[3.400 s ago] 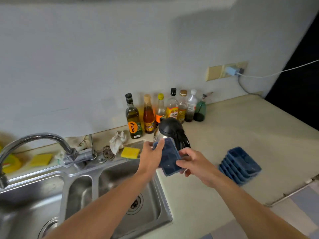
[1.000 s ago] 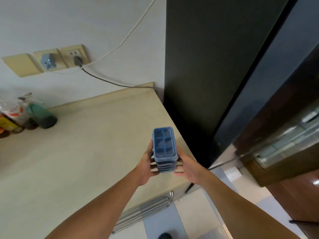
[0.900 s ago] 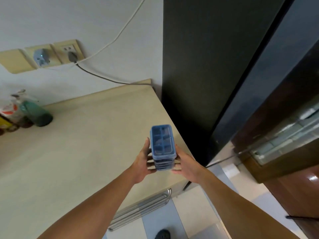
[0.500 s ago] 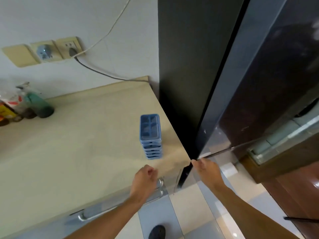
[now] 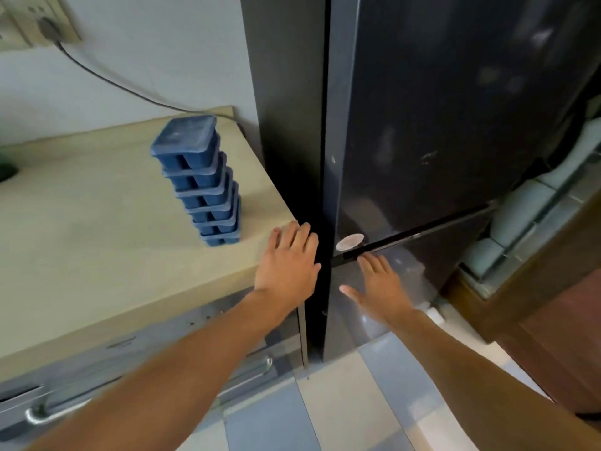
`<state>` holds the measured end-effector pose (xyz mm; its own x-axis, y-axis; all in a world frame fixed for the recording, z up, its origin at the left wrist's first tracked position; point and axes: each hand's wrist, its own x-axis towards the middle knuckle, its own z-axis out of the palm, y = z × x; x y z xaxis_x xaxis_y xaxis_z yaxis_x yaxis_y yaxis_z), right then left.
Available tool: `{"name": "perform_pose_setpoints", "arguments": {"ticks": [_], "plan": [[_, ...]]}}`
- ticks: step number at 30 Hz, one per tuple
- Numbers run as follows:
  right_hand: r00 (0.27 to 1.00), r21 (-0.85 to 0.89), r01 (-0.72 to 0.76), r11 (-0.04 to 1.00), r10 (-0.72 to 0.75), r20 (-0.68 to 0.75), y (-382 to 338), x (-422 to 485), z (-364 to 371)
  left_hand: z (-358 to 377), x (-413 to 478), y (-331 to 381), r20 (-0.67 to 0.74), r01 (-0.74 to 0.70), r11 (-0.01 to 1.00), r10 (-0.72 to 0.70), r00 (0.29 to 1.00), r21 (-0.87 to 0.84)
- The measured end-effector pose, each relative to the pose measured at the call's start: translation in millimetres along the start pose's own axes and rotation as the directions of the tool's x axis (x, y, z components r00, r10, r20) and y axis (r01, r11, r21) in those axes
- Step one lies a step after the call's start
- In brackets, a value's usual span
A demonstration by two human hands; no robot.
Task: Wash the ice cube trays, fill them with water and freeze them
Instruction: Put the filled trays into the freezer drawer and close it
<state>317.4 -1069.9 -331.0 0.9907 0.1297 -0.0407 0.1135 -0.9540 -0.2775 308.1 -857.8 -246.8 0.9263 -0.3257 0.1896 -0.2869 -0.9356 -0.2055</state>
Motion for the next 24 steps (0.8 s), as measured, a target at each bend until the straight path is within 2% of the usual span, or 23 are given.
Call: {"name": "perform_pose_setpoints", "arguments": {"ticks": [3, 5, 7, 12, 14, 16, 18, 20, 22, 24], "plan": [[0.988, -0.077, 0.08, 0.994, -0.09, -0.128, 13, 22, 25, 24, 3, 2, -0.282, 0.004, 1.0, 0.005, 0.959, 0.03], [0.957, -0.092, 0.12, 0.989, -0.139, -0.253, 17, 30, 38, 33, 7, 2, -0.412, 0.003, 0.999, 0.017, 0.911, 0.049], [0.931, -0.099, 0.114, 0.989, -0.141, -0.337, 19, 36, 46, 37, 9, 5, -0.49, 0.026, 0.996, 0.018, 0.871, 0.082], [0.911, -0.09, 0.086, 0.992, -0.114, -0.396, 20, 25, 43, 41, 4, 15, -0.616, 0.089, 0.995, -0.05, 0.786, 0.033], [0.875, -0.031, 0.074, 0.997, -0.079, -0.478, 30, 3, 37, 46, -2, 22, -0.648, 0.017, 0.999, -0.043, 0.761, -0.046], [0.84, 0.024, 0.015, 1.0, 0.0, -0.542, 45, -23, 24, 56, -9, 37, -0.684, -0.139, 0.989, 0.066, 0.726, -0.053], [0.824, 0.006, -0.064, 0.998, 0.056, -0.564, 61, -40, 0, 66, -10, 55, -0.702, -0.27, 0.962, 0.169, 0.692, -0.035], [0.807, -0.066, -0.116, 0.991, 0.055, -0.588, 78, -48, -31, 73, 0, 75, -0.674, -0.326, 0.941, 0.183, 0.716, -0.091], [0.797, -0.099, -0.156, 0.983, 0.065, -0.601, 93, -52, -60, 81, 14, 96, -0.58, -0.319, 0.933, 0.168, 0.797, -0.168], [0.819, -0.1, -0.212, 0.972, 0.121, -0.561, 104, -55, -80, 94, 30, 115, -0.457, -0.291, 0.933, 0.168, 0.873, -0.212]]}}
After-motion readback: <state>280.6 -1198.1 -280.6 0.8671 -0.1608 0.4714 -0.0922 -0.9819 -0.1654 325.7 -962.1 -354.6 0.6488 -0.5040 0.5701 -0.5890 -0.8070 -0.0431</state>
